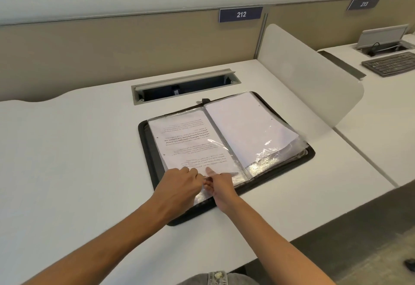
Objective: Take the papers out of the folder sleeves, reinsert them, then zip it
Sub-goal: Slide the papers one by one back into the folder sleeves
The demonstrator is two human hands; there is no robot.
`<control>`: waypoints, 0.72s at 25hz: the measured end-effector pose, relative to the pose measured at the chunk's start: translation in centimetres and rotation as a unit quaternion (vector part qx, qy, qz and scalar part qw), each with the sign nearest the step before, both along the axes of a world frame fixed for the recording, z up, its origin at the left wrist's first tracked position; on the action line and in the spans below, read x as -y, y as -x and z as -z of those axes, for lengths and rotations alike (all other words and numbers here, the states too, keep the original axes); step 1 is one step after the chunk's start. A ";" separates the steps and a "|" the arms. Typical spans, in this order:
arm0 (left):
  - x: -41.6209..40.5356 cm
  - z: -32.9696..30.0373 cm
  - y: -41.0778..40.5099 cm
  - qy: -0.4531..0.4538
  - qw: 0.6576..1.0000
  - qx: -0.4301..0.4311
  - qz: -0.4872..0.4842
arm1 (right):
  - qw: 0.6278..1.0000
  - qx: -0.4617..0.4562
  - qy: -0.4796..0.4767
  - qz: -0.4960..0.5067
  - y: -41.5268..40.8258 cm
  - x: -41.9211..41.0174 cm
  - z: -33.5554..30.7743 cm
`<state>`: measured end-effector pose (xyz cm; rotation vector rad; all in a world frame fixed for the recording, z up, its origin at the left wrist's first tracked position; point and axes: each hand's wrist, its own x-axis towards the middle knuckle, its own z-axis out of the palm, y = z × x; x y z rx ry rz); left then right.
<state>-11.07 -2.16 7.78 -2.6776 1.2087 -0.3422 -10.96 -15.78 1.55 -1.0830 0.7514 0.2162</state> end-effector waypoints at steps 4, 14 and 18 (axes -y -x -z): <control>0.7 0.8 0.4 -0.014 0.999 -0.030 -0.022 | 0.999 -0.024 -0.019 -0.016 -1.2 0.2 1.1; -0.6 1.9 0.9 0.084 0.990 -0.106 -0.050 | 0.994 -0.011 0.035 -0.103 0.0 1.4 -0.9; -2.5 2.3 -0.8 0.173 0.972 -0.107 -0.121 | 0.948 0.068 0.264 -0.163 3.8 3.2 -2.1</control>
